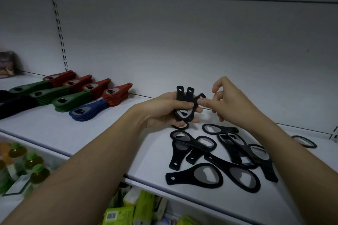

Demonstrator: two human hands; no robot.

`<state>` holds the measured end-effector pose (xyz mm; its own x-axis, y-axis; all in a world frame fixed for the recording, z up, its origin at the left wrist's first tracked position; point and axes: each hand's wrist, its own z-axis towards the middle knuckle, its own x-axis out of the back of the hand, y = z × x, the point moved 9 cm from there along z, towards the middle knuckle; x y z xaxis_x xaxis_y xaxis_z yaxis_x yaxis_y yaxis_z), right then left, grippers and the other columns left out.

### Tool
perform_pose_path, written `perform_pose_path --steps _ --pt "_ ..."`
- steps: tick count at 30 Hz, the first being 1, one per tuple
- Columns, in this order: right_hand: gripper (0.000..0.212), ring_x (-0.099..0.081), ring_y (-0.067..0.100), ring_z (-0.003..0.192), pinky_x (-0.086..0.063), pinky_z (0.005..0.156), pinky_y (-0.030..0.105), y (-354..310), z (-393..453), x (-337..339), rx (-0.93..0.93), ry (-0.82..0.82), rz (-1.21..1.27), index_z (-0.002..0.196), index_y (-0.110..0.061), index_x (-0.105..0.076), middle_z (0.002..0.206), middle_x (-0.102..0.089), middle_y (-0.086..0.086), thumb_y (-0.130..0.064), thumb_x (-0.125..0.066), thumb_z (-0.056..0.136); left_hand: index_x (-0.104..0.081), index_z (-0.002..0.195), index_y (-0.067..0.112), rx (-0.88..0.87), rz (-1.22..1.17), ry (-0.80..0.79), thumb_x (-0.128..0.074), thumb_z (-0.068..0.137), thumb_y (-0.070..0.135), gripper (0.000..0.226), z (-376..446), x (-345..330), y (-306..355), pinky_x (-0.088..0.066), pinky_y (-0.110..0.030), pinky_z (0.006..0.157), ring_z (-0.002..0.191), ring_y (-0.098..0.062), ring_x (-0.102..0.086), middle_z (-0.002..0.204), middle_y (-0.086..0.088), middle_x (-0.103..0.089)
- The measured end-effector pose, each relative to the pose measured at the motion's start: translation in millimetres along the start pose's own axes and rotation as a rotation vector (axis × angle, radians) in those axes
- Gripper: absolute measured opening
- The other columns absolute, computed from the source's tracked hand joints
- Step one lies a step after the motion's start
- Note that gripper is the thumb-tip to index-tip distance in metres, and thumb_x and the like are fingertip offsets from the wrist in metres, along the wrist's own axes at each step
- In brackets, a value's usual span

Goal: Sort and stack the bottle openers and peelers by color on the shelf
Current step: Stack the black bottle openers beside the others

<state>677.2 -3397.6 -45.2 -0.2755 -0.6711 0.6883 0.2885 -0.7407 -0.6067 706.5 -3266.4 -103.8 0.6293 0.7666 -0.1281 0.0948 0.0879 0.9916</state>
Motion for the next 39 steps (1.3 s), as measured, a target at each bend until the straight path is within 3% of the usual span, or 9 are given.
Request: perform_pose_path --steps 3,8,12,16,26,30,32,36,39 --pt "0.033 -0.053 0.010 0.047 -0.043 0.052 0.025 -8.3 -1.7 -1.7 0.042 -0.056 0.037 0.091 -0.019 -0.053 0.069 -0.064 0.001 -0.044 -0.073 0.084 -0.059 0.117 0.008 -0.059 -0.032 0.138 -0.054 0.096 -0.001 0.023 1.5 14.7 4.7 -0.056 -0.025 0.053 0.094 -0.027 -0.072 0.116 -0.011 -0.070" --pt "0.024 -0.054 0.007 0.053 -0.044 0.054 0.022 -23.5 -21.6 -36.9 0.071 -0.461 0.022 0.081 -0.019 -0.067 0.071 -0.067 -0.005 -0.040 -0.078 0.079 -0.058 0.122 0.002 -0.100 -0.067 0.312 -0.063 0.091 0.001 0.031 1.6 34.5 8.2 -0.056 -0.027 0.057 0.102 -0.027 -0.071 0.112 -0.013 -0.064" --pt "0.036 -0.059 0.005 0.064 -0.047 0.068 0.029 -18.6 -35.2 -50.7 0.018 -0.666 -0.168 0.088 -0.025 -0.066 0.082 -0.072 -0.004 -0.053 -0.081 0.070 -0.059 0.117 0.005 -0.089 -0.195 0.318 -0.054 0.097 0.003 0.021 3.0 36.2 7.2 -0.057 -0.029 0.058 0.097 -0.028 -0.070 0.119 -0.012 -0.062" --pt "0.042 -0.058 0.002 0.064 -0.047 0.067 0.025 -16.1 -44.2 -56.2 -0.024 -0.767 -0.280 0.094 -0.027 -0.065 0.088 -0.071 -0.006 -0.053 -0.084 0.066 -0.057 0.121 0.008 -0.100 -0.275 0.307 -0.049 0.097 0.000 0.026 3.6 38.5 8.3 -0.058 -0.029 0.059 0.095 -0.027 -0.069 0.116 -0.008 -0.064" --pt "0.005 -0.056 0.006 0.064 -0.046 0.065 0.026 -11.3 -36.3 -50.8 -0.006 -0.684 -0.251 0.082 -0.025 -0.071 0.085 -0.072 -0.001 -0.030 -0.071 0.080 -0.055 0.122 0.018 -0.116 -0.183 0.373 -0.050 0.097 -0.001 0.033 -0.3 47.1 10.3 -0.049 -0.022 0.049 0.091 -0.022 -0.073 0.107 -0.001 -0.070" --pt "0.012 -0.054 0.007 0.057 -0.046 0.056 0.023 -16.4 -24.0 -37.3 0.023 -0.534 -0.122 0.085 -0.021 -0.068 0.071 -0.067 -0.005 -0.024 -0.059 0.093 -0.058 0.111 0.019 -0.063 -0.169 0.360 -0.057 0.096 0.010 0.018 -0.6 43.0 6.2 -0.044 -0.019 0.043 0.080 -0.019 -0.072 0.097 0.000 -0.069" --pt "0.016 -0.051 0.005 0.049 -0.039 0.047 0.017 -20.5 -19.4 -27.4 0.042 -0.446 -0.062 0.088 -0.020 -0.064 0.066 -0.064 -0.011 -0.024 -0.053 0.099 -0.060 0.105 0.018 0.021 -0.144 0.295 -0.056 0.097 0.023 0.010 0.4 33.6 0.4 -0.052 -0.023 0.049 0.075 -0.016 -0.069 0.093 0.001 -0.068" --pt "0.017 -0.046 0.002 0.043 -0.037 0.048 0.019 -27.7 -14.2 -13.4 0.116 -0.298 0.010 0.089 -0.020 -0.066 0.054 -0.058 -0.022 -0.023 -0.054 0.100 -0.061 0.108 0.016 0.157 -0.077 0.045 -0.053 0.091 0.055 0.043 -0.2 7.0 -12.0 -0.058 -0.037 0.074 0.083 -0.020 -0.067 0.098 -0.004 -0.067" --pt "0.009 -0.052 0.004 0.048 -0.044 0.056 0.023 -30.2 -9.0 -5.9 0.144 -0.173 0.088 0.086 -0.019 -0.065 0.059 -0.062 -0.017 -0.020 -0.062 0.095 -0.059 0.117 0.016 0.181 0.005 -0.105 -0.056 0.086 0.054 0.049 -6.9 -9.6 -14.6 -0.058 -0.029 0.053 0.087 -0.030 -0.070 0.105 -0.009 -0.069"
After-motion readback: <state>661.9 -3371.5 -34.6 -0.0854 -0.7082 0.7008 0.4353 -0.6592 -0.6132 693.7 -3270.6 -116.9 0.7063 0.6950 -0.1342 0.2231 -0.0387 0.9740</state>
